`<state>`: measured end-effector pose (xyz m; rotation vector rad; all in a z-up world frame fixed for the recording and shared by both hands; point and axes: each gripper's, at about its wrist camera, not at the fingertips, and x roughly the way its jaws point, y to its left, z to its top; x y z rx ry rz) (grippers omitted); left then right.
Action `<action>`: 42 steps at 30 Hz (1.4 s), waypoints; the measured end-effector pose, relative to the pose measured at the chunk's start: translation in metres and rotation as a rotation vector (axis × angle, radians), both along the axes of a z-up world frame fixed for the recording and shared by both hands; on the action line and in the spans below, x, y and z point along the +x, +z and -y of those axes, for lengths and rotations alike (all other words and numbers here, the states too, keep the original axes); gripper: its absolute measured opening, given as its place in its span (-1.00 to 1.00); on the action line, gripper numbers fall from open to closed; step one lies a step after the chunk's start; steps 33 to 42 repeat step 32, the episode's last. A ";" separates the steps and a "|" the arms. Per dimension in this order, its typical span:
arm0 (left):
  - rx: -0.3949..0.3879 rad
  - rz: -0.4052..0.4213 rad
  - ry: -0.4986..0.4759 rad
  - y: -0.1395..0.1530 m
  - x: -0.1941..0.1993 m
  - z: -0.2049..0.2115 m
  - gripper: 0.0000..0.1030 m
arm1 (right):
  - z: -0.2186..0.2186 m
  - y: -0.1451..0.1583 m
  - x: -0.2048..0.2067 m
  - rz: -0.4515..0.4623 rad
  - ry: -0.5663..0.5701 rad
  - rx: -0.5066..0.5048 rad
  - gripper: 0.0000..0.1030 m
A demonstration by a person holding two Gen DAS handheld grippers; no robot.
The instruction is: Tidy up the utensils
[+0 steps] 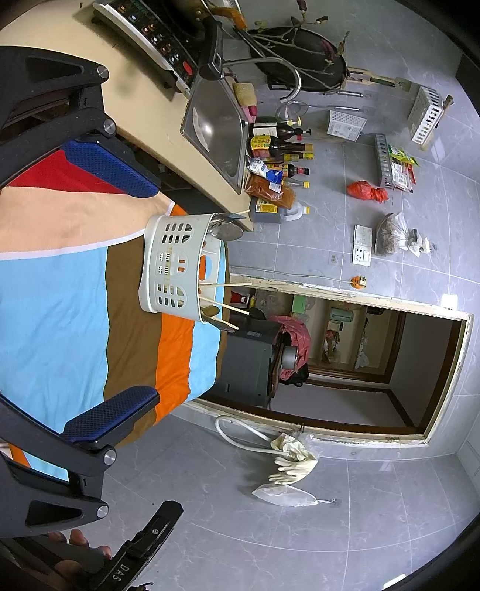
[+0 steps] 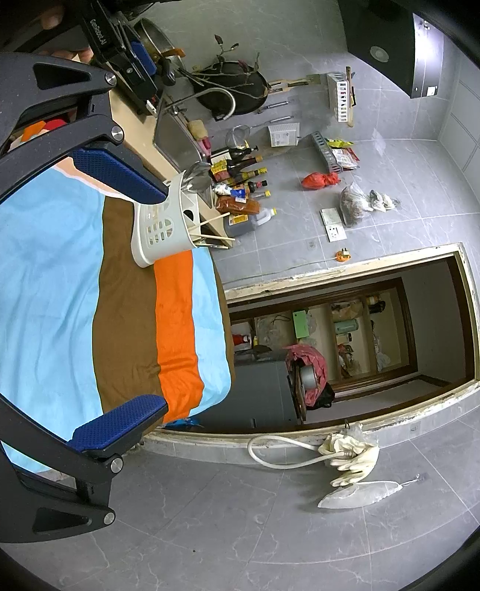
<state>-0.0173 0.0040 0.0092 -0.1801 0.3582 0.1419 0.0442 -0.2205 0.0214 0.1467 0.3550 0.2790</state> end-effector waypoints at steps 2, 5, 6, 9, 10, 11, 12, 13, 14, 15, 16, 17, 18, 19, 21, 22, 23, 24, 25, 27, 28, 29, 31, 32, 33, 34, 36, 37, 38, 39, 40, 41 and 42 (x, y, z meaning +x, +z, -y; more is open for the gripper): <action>0.001 -0.001 0.000 0.000 0.000 0.000 0.99 | 0.000 0.000 -0.001 0.000 0.001 -0.001 0.97; 0.001 -0.002 0.000 0.000 0.000 0.001 0.99 | 0.000 0.000 -0.001 -0.001 0.000 -0.001 0.97; 0.001 -0.002 -0.001 0.000 -0.001 0.001 0.99 | -0.001 0.000 0.000 -0.001 -0.001 -0.001 0.97; 0.003 0.000 -0.002 0.000 -0.001 0.000 0.99 | -0.001 0.000 0.000 -0.003 -0.001 0.001 0.97; 0.004 0.000 -0.003 -0.001 -0.002 0.000 0.99 | 0.000 0.001 0.000 -0.001 -0.001 -0.001 0.97; 0.006 -0.001 -0.003 -0.002 -0.002 -0.001 0.99 | -0.001 0.001 -0.001 0.000 -0.001 -0.001 0.97; 0.007 -0.002 -0.002 -0.002 -0.002 -0.001 0.99 | 0.000 0.001 0.000 0.000 -0.001 0.000 0.97; 0.013 -0.008 0.001 -0.002 -0.002 -0.002 0.99 | 0.000 0.001 0.000 -0.001 -0.001 0.000 0.97; 0.017 -0.011 0.002 -0.003 -0.002 -0.002 0.99 | 0.000 0.000 -0.001 -0.001 -0.001 0.000 0.97; 0.020 -0.012 0.000 -0.004 -0.003 -0.003 0.99 | 0.000 0.001 0.000 -0.001 0.000 0.000 0.97; 0.021 -0.012 -0.001 -0.003 -0.002 -0.004 0.99 | 0.000 0.001 0.000 -0.002 -0.001 0.000 0.97; 0.020 -0.011 0.000 -0.003 -0.002 -0.004 0.99 | 0.000 0.001 0.000 -0.002 -0.001 0.000 0.97; 0.020 -0.011 0.001 -0.004 -0.002 -0.004 0.99 | 0.000 0.001 0.000 -0.003 -0.001 -0.001 0.97; 0.021 -0.013 0.003 -0.004 -0.002 -0.005 0.99 | 0.000 0.001 0.000 -0.003 -0.001 -0.001 0.97; 0.028 -0.017 0.010 -0.004 -0.003 -0.006 0.99 | -0.001 -0.002 0.003 -0.006 0.000 0.000 0.97; 0.031 -0.019 0.011 -0.003 -0.001 -0.004 0.99 | -0.001 -0.002 0.002 -0.007 -0.001 0.001 0.97; 0.034 -0.021 0.010 -0.002 0.000 -0.004 0.99 | -0.001 -0.003 0.002 -0.008 -0.001 0.001 0.97; 0.035 -0.022 0.006 -0.003 0.000 -0.005 0.99 | -0.002 -0.003 0.003 -0.009 0.000 0.000 0.97; 0.035 -0.024 0.002 -0.003 0.000 -0.004 0.99 | -0.002 -0.004 0.004 -0.011 0.001 0.000 0.97; 0.032 -0.031 -0.001 -0.003 0.002 -0.005 0.99 | -0.002 -0.007 0.004 -0.018 0.002 0.001 0.97; 0.031 -0.034 -0.001 -0.003 0.003 -0.004 0.99 | -0.003 -0.007 0.005 -0.020 0.002 0.002 0.97; 0.031 -0.036 -0.001 -0.003 0.003 -0.004 0.99 | -0.003 -0.008 0.005 -0.022 0.001 0.003 0.97; 0.032 -0.036 -0.001 -0.003 0.004 -0.005 0.99 | -0.003 -0.010 0.005 -0.026 0.001 0.003 0.97; 0.031 -0.036 -0.003 -0.003 0.004 -0.005 0.99 | -0.002 -0.010 0.006 -0.027 0.001 0.004 0.97; 0.031 -0.036 -0.003 -0.003 0.004 -0.005 0.99 | -0.002 -0.010 0.006 -0.027 0.001 0.004 0.97; 0.031 -0.036 -0.003 -0.003 0.004 -0.005 0.99 | -0.002 -0.010 0.006 -0.027 0.001 0.004 0.97; 0.031 -0.036 -0.003 -0.003 0.004 -0.005 0.99 | -0.002 -0.010 0.006 -0.027 0.001 0.004 0.97; 0.031 -0.036 -0.003 -0.003 0.004 -0.005 0.99 | -0.002 -0.010 0.006 -0.027 0.001 0.004 0.97; 0.031 -0.036 -0.003 -0.003 0.004 -0.005 0.99 | -0.002 -0.010 0.006 -0.027 0.001 0.004 0.97; 0.031 -0.036 -0.003 -0.003 0.004 -0.005 0.99 | -0.002 -0.010 0.006 -0.027 0.001 0.004 0.97; 0.031 -0.036 -0.003 -0.003 0.004 -0.005 0.99 | -0.002 -0.010 0.006 -0.027 0.001 0.004 0.97; 0.031 -0.036 -0.003 -0.003 0.004 -0.005 0.99 | -0.002 -0.010 0.006 -0.027 0.001 0.004 0.97; 0.031 -0.036 -0.003 -0.003 0.004 -0.005 0.99 | -0.002 -0.010 0.006 -0.027 0.001 0.004 0.97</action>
